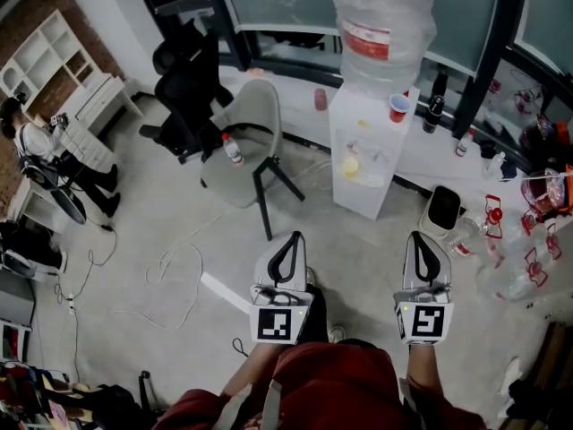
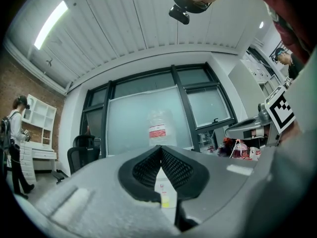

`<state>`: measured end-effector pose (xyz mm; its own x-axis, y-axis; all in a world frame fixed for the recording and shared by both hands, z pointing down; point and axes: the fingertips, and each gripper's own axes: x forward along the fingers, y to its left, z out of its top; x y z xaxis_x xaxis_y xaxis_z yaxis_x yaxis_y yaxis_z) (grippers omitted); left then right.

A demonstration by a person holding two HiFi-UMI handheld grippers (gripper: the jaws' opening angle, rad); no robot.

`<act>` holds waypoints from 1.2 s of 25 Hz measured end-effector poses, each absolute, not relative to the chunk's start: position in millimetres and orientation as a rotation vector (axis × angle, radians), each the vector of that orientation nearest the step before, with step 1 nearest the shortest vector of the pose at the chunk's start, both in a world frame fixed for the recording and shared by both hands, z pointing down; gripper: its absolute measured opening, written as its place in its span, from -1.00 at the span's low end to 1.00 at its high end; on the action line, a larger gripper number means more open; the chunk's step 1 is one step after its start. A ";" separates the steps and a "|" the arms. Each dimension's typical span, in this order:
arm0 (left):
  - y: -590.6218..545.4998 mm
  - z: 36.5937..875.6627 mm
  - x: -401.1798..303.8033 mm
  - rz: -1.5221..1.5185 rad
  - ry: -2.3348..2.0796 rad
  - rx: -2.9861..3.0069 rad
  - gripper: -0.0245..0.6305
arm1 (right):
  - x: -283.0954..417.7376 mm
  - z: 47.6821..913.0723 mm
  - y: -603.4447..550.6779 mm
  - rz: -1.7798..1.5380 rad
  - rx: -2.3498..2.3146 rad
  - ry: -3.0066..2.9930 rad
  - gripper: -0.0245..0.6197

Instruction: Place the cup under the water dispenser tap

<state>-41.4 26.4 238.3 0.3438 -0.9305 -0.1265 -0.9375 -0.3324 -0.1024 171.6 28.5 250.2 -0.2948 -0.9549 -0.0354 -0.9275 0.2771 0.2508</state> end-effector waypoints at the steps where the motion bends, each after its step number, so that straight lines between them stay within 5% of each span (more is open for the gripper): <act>1: 27.1 236.9 -42.5 0.069 1.712 -2.438 -0.93 | 170.7 248.0 29.0 -0.346 1.787 -2.413 -0.92; 30: 35.6 230.7 -52.1 0.078 1.717 -2.418 -0.93 | 161.8 243.2 30.9 -0.357 1.767 -2.423 -0.92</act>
